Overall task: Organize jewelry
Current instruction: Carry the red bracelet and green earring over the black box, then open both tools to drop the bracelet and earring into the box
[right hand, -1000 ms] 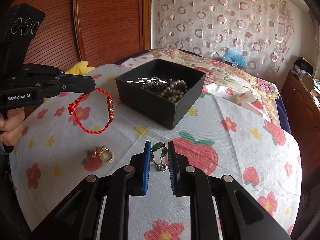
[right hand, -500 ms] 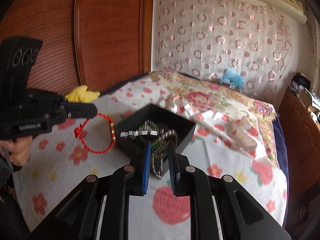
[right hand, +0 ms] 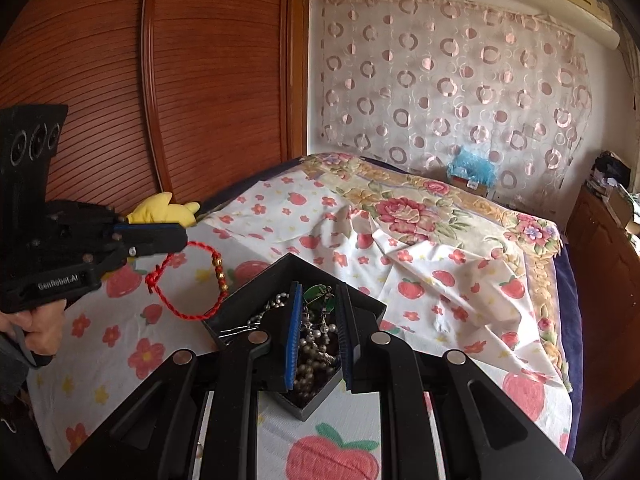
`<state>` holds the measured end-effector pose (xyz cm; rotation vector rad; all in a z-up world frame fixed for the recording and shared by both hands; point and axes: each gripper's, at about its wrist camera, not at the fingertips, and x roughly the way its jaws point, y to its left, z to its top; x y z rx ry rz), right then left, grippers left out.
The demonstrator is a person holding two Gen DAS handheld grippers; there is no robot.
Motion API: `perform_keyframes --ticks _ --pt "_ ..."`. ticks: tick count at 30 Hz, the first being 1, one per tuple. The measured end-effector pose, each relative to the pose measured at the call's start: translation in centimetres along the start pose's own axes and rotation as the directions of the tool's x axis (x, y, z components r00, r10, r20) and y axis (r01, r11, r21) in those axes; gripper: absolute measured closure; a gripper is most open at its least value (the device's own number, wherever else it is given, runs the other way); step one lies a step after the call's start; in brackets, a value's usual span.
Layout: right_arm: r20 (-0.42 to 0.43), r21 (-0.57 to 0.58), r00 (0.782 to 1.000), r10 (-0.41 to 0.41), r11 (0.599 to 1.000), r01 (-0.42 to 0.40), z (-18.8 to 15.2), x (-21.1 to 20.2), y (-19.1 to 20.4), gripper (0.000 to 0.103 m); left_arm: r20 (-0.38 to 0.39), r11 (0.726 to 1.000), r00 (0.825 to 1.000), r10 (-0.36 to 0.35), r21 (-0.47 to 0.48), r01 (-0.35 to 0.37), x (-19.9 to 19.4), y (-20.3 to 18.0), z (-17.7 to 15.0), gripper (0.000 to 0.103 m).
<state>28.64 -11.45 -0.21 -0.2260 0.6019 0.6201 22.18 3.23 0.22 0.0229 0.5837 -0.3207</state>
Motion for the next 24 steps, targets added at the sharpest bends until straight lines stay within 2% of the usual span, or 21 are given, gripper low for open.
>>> perform_keyframes --ticks 6,14,24 --pt "-0.030 0.005 1.000 0.004 1.000 -0.004 -1.0 1.6 0.2 0.084 -0.005 1.000 1.000 0.004 0.002 -0.004 0.7 0.1 0.2 0.102" --pt "-0.074 0.003 0.997 0.004 1.000 -0.003 -2.5 3.0 0.9 0.084 -0.042 1.000 0.999 0.020 -0.004 -0.020 3.7 1.0 1.1 0.102" --pt "-0.074 0.013 0.997 -0.007 1.000 0.008 -3.8 2.5 0.8 0.083 -0.078 0.999 0.996 0.032 0.011 -0.031 6.3 0.4 1.2 0.102"
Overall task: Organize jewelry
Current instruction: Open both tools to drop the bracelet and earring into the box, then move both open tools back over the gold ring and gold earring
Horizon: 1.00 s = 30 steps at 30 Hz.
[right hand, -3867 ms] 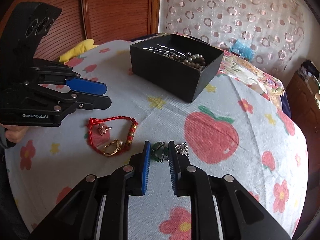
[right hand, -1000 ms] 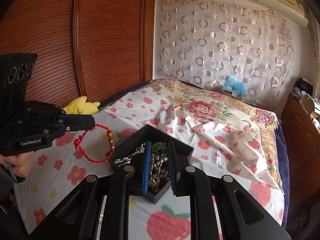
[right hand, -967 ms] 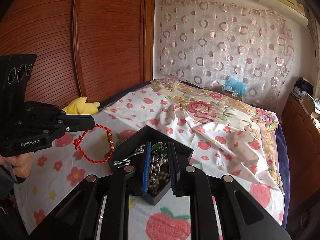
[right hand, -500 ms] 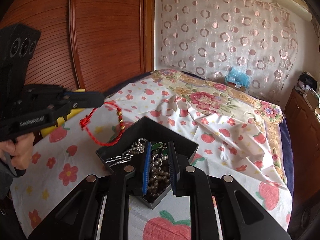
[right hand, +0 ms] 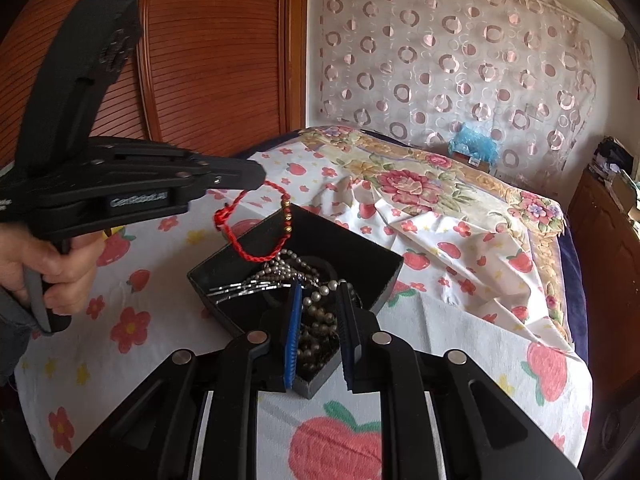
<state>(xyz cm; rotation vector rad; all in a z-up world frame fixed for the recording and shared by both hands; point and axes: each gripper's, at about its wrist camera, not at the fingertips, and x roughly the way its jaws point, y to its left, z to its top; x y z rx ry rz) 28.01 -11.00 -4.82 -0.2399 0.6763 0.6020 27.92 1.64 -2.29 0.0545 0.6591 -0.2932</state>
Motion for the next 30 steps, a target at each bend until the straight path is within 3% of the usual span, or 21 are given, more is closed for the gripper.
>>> perform_keyframes --ticks 11,14,16,19,30 --pt "0.002 0.014 1.000 -0.021 1.000 0.021 -2.3 -1.5 0.2 0.079 -0.018 1.000 1.000 0.010 0.001 -0.010 0.6 -0.7 -0.1 0.101" --pt "-0.001 0.014 1.000 -0.014 1.000 0.014 -2.9 -2.0 0.8 0.079 -0.016 1.000 1.000 0.011 0.000 -0.011 0.0 -0.8 -0.3 0.096" --pt "-0.002 0.010 1.000 -0.013 1.000 0.013 -3.3 -2.3 1.2 0.079 -0.012 1.000 1.000 0.012 0.004 -0.012 -0.2 -0.9 -0.4 0.086" --pt "-0.003 0.008 1.000 -0.006 1.000 0.006 -4.1 -2.9 1.9 0.079 -0.002 1.000 1.000 0.023 0.010 -0.023 -1.3 -1.3 -0.9 0.086" --pt "-0.054 -0.020 0.997 0.058 0.998 -0.059 -6.7 -3.9 5.3 0.079 -0.045 0.999 0.998 0.039 -0.028 -0.040 -5.2 -1.5 -7.1 0.086"
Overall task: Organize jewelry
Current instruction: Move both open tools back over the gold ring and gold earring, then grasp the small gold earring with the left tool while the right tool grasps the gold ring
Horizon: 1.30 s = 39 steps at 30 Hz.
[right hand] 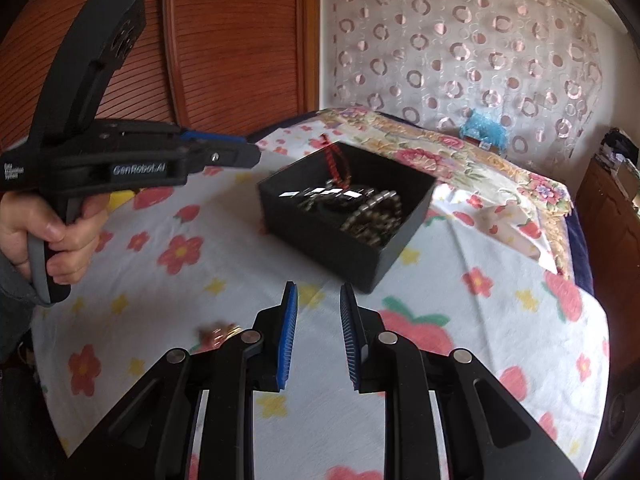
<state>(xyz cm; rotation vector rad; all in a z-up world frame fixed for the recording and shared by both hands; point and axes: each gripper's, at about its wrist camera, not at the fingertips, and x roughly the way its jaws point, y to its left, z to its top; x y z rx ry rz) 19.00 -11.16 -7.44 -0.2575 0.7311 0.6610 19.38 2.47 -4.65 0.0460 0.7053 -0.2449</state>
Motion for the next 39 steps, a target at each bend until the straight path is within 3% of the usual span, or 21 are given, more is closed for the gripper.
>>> perform_keyframes --ticks 15,21,25,29,30,33,39 --pt "-0.116 -0.050 0.989 0.087 0.994 -0.093 -2.1 2.8 3.4 0.079 -0.119 1.000 0.993 -0.014 -0.008 0.013 -0.9 0.5 -6.8 0.085" --pt "-0.151 -0.084 0.984 0.091 0.991 -0.104 -2.3 3.4 4.3 0.079 -0.134 1.000 0.991 -0.027 -0.015 0.025 -0.9 0.4 -7.7 0.084" --pt "-0.154 -0.097 0.984 0.090 0.990 -0.105 -2.2 3.8 4.5 0.067 -0.134 0.999 0.990 -0.029 -0.016 0.027 -1.0 0.3 -7.6 0.084" --pt "-0.151 -0.107 0.985 0.086 0.989 -0.103 -2.2 3.9 4.5 0.067 -0.136 0.999 0.990 -0.038 -0.011 0.037 -1.0 0.0 -7.7 0.084" --pt "-0.152 -0.108 0.985 0.087 0.989 -0.104 -2.1 3.9 4.4 0.067 -0.137 0.999 0.990 -0.042 -0.009 0.042 -1.0 -0.2 -7.8 0.084" --pt "-0.151 -0.108 0.985 0.083 0.989 -0.100 -2.1 4.0 4.1 0.081 -0.143 0.999 0.988 -0.054 -0.005 0.054 -0.9 -0.5 -7.8 0.084" --pt "-0.137 -0.088 0.989 0.061 0.993 -0.073 -2.4 3.4 3.0 0.081 -0.150 0.996 0.985 -0.085 0.001 0.087 -1.0 -1.9 -8.0 0.082"
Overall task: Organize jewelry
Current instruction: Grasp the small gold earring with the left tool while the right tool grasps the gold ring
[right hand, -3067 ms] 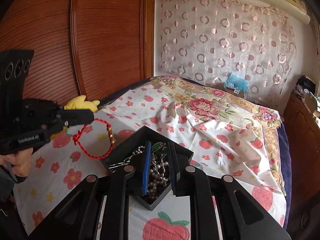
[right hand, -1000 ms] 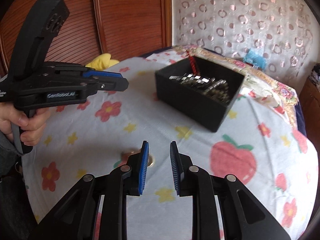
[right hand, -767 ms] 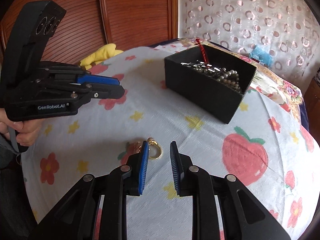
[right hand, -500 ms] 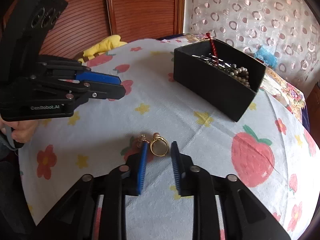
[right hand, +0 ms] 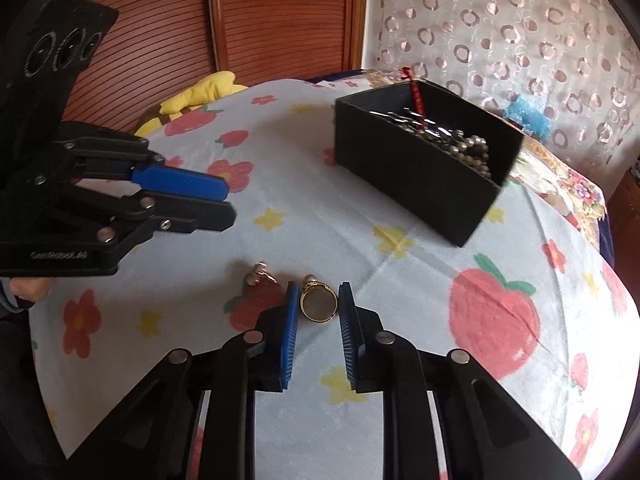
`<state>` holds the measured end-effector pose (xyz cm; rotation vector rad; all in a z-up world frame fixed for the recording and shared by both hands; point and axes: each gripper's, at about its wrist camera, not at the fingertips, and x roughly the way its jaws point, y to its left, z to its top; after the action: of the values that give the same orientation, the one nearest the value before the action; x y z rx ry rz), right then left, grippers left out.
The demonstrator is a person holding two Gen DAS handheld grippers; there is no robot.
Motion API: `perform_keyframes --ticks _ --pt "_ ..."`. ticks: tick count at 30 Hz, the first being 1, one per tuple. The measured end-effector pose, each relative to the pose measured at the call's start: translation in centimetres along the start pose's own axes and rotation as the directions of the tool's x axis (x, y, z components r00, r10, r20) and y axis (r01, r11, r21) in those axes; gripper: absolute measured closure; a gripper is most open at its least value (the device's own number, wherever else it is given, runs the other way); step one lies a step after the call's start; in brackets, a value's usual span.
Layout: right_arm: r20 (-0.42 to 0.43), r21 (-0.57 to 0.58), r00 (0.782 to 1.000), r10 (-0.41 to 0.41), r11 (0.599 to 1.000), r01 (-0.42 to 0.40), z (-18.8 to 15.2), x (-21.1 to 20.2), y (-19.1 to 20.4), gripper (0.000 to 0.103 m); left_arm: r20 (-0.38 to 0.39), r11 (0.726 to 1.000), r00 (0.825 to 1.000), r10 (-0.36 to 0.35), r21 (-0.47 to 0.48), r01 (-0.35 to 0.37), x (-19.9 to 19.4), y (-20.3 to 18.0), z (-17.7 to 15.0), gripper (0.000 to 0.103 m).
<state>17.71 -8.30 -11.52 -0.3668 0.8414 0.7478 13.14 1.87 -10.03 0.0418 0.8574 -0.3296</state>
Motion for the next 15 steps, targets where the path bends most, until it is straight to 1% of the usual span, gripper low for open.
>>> perform_keyframes --ticks 1,2,7,15 --pt "0.006 0.009 1.000 -0.006 1.000 0.006 -0.1 -0.2 -0.3 0.081 0.001 1.000 1.000 -0.008 0.002 0.008 0.0 -0.3 0.0 0.077" --pt "0.009 0.015 1.000 -0.011 1.000 0.011 0.0 -0.3 -0.5 0.081 0.003 1.000 1.000 -0.012 0.007 0.012 0.0 -0.5 0.0 0.076" --pt "0.028 0.048 0.999 -0.041 0.998 0.039 -0.1 -1.2 -1.9 0.081 -0.004 0.999 0.999 -0.032 0.028 0.033 0.4 -1.7 -0.1 0.076" --pt "0.051 0.073 0.997 -0.058 0.996 0.054 0.2 -1.9 -3.0 0.081 -0.033 0.997 0.999 -0.042 0.067 0.044 2.0 -3.2 -0.3 0.077"
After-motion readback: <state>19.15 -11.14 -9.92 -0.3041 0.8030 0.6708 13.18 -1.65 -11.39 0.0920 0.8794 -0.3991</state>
